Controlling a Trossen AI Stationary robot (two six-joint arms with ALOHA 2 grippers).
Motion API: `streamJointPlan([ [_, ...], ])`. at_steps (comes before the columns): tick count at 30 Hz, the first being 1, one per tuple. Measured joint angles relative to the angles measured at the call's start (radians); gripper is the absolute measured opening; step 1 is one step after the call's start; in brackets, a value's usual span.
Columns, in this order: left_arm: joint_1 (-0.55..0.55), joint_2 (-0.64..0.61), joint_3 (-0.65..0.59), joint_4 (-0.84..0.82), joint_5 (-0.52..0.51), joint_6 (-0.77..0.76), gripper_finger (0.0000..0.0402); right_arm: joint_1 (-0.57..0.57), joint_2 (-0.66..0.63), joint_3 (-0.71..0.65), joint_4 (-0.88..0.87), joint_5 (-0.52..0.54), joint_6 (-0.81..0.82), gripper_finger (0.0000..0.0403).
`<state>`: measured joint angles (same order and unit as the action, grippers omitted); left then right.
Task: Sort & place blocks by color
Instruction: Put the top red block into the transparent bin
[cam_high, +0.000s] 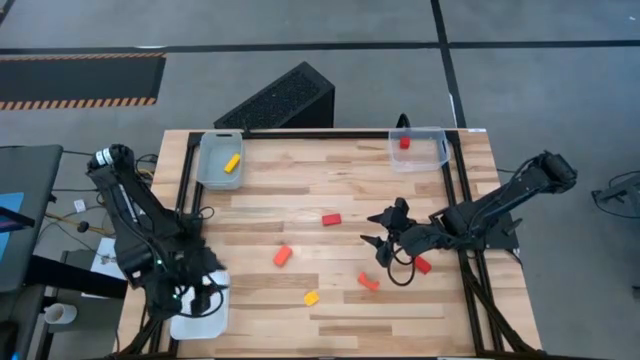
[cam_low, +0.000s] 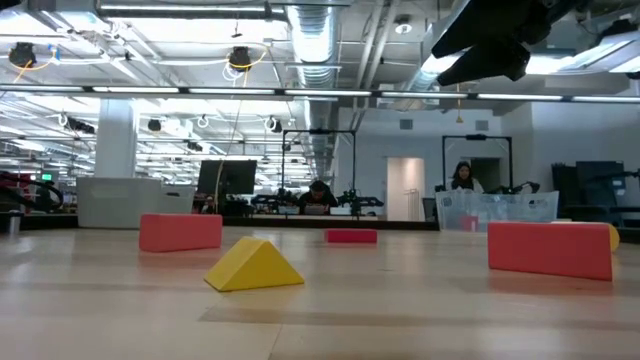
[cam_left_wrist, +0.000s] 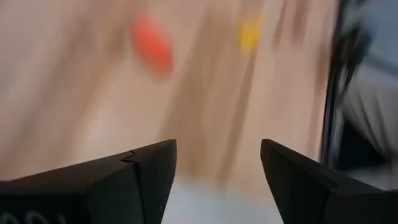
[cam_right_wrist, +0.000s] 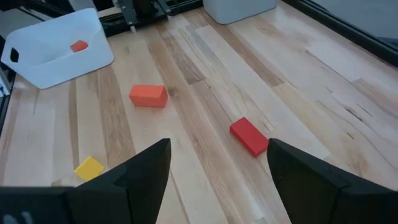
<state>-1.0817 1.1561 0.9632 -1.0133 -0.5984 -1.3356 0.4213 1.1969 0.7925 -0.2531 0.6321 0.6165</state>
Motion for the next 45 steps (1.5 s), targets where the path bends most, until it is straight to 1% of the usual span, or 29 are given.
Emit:
streamJointPlan([
  [3,0.000,0.000,0.032,0.023,-0.261,0.180,0.0217,-0.026,0.000,0.000,0.000,-0.002,-0.026,0.0290],
  [5,0.007,-0.001,0.033,0.058,-0.385,0.301,0.0217,-0.054,0.000,0.000,-0.001,-0.026,-0.052,0.0290],
  [7,0.026,-0.005,0.033,0.077,-0.448,0.385,0.0217,-0.093,0.000,0.000,-0.001,-0.088,-0.086,0.0290],
  [11,0.104,-0.007,0.027,0.136,-0.460,0.503,0.0217,-0.190,0.005,0.000,-0.002,-0.223,-0.136,0.0290],
  [12,0.126,-0.008,0.019,0.173,-0.444,0.544,0.0217,-0.212,0.013,0.000,-0.002,-0.247,-0.150,0.0290],
  [14,0.185,-0.010,0.002,0.272,-0.359,0.651,0.0217,-0.253,0.022,-0.001,-0.016,-0.278,-0.181,0.0290],
  [20,0.367,-0.011,-0.078,0.684,0.049,1.004,0.0217,-0.344,0.072,-0.003,0.006,-0.293,-0.302,0.0290],
  [22,0.416,-0.011,-0.107,0.782,0.135,1.085,0.0217,-0.359,0.094,0.001,0.061,-0.294,-0.338,0.0290],
  [24,0.464,-0.011,-0.136,0.875,0.184,1.150,0.0217,-0.368,0.120,0.001,0.104,-0.310,-0.390,0.0290],
  [28,0.561,-0.011,-0.214,1.070,0.287,1.238,0.0217,-0.393,0.181,0.003,0.189,-0.394,-0.490,0.0290],
  [33,0.654,-0.011,-0.367,1.438,0.414,1.295,0.0217,-0.450,0.304,0.062,0.185,-0.460,-0.534,0.0290],
  [36,0.688,-0.012,-0.447,1.597,0.441,1.289,0.0217,-0.484,0.375,0.100,0.161,-0.518,-0.549,0.0290],
  [40,0.707,-0.012,-0.517,1.713,0.445,1.259,0.0217,-0.504,0.458,0.146,0.159,-0.583,-0.590,0.0290],
  [45,0.708,-0.012,-0.545,1.746,0.445,1.252,0.0217,-0.503,0.550,0.204,0.155,-0.585,-0.664,0.0290],
])
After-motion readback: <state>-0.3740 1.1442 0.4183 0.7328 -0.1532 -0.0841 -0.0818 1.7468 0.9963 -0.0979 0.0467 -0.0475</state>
